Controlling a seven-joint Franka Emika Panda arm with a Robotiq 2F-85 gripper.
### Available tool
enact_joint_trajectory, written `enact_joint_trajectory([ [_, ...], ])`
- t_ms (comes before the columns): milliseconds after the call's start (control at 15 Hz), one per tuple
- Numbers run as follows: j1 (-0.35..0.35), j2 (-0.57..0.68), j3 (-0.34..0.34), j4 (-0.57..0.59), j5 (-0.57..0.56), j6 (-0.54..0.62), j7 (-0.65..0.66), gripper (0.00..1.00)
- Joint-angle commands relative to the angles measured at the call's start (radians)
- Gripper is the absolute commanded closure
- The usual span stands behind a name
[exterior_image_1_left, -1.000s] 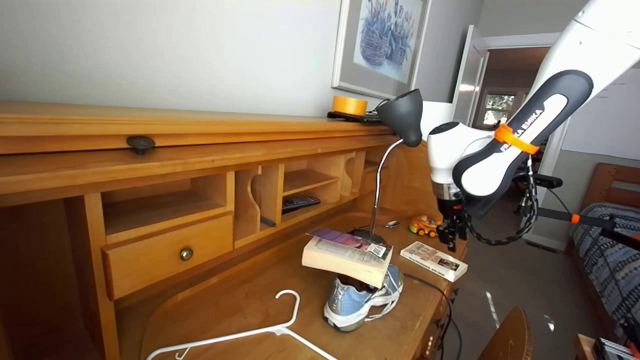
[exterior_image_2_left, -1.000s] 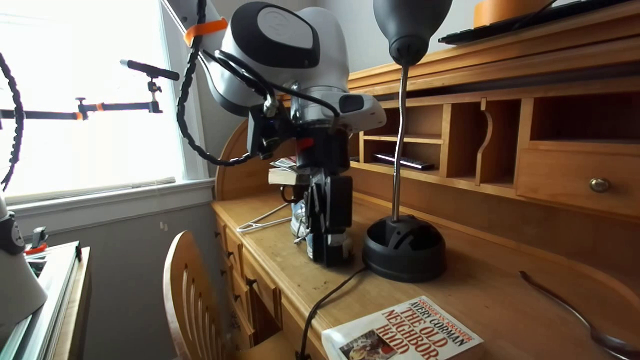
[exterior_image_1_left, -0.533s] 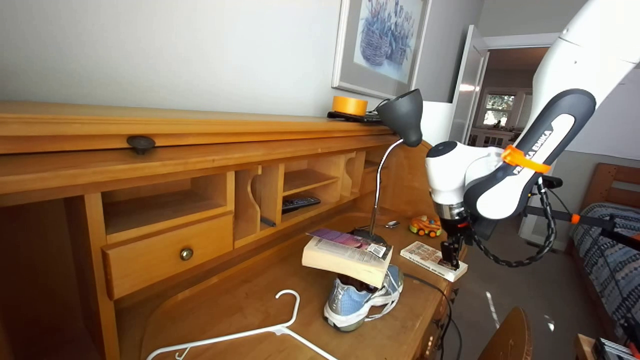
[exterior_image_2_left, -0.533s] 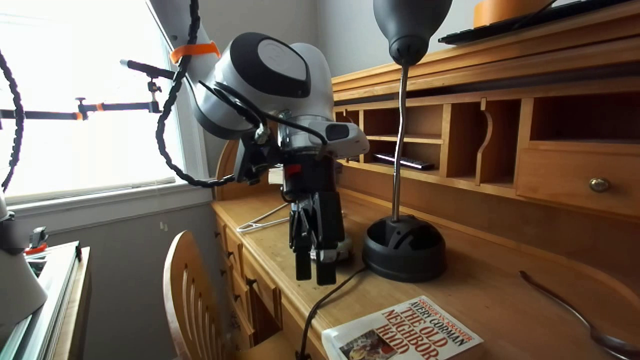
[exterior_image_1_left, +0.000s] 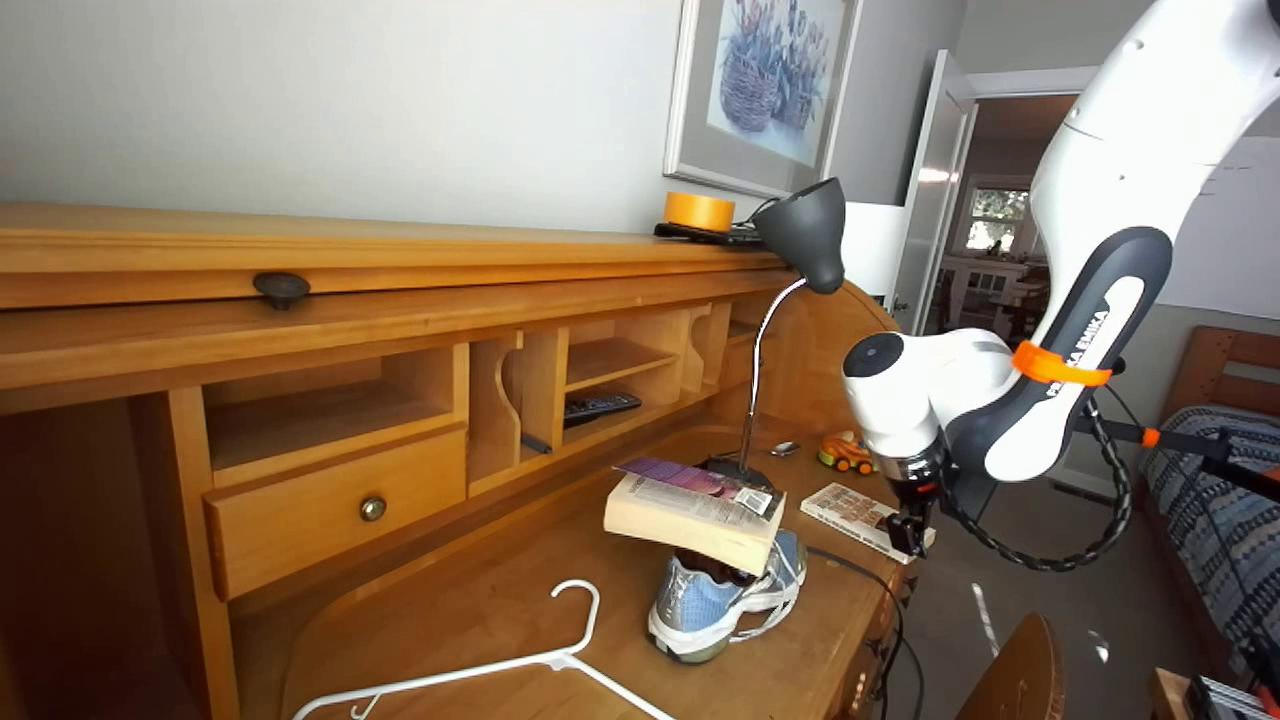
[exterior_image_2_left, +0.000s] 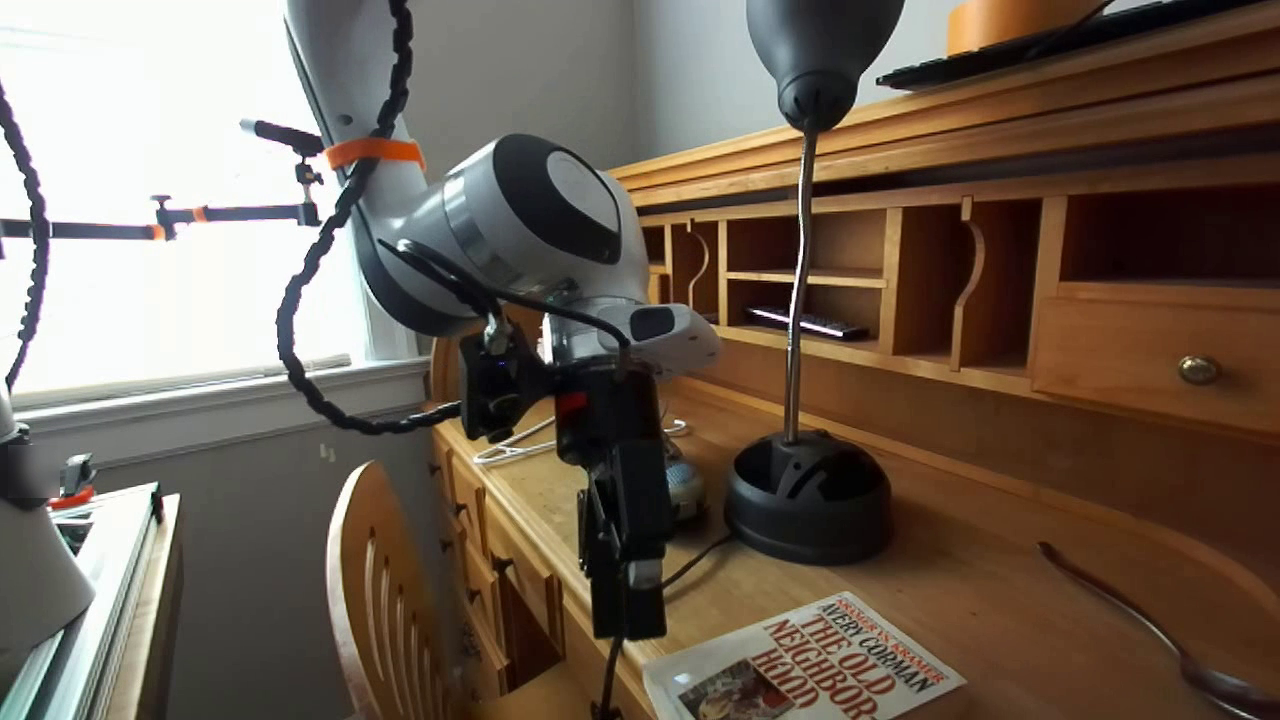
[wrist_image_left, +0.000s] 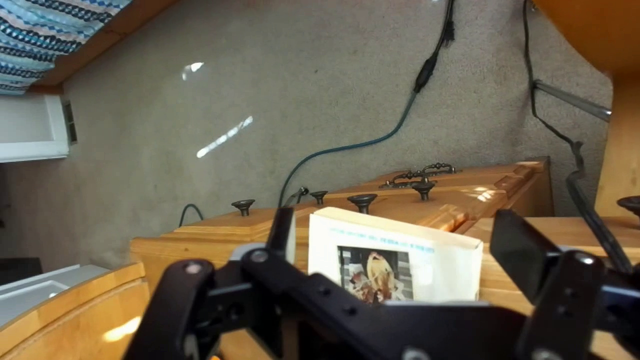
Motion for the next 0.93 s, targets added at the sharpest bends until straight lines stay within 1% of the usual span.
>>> enact_joint_trajectory([
  [0,0.007,0.052,-0.002,0.025,-0.095,0.016,0.131,0.0],
  [267,-0.001,0.083,0.021,0.041,-0.148,0.005,0.208,0.0],
  [533,-0.006,0.101,0.038,0.044,-0.172,0.001,0.245,0.0],
  [867,-0.014,0.135,0.042,0.066,-0.22,-0.003,0.272,0.0],
])
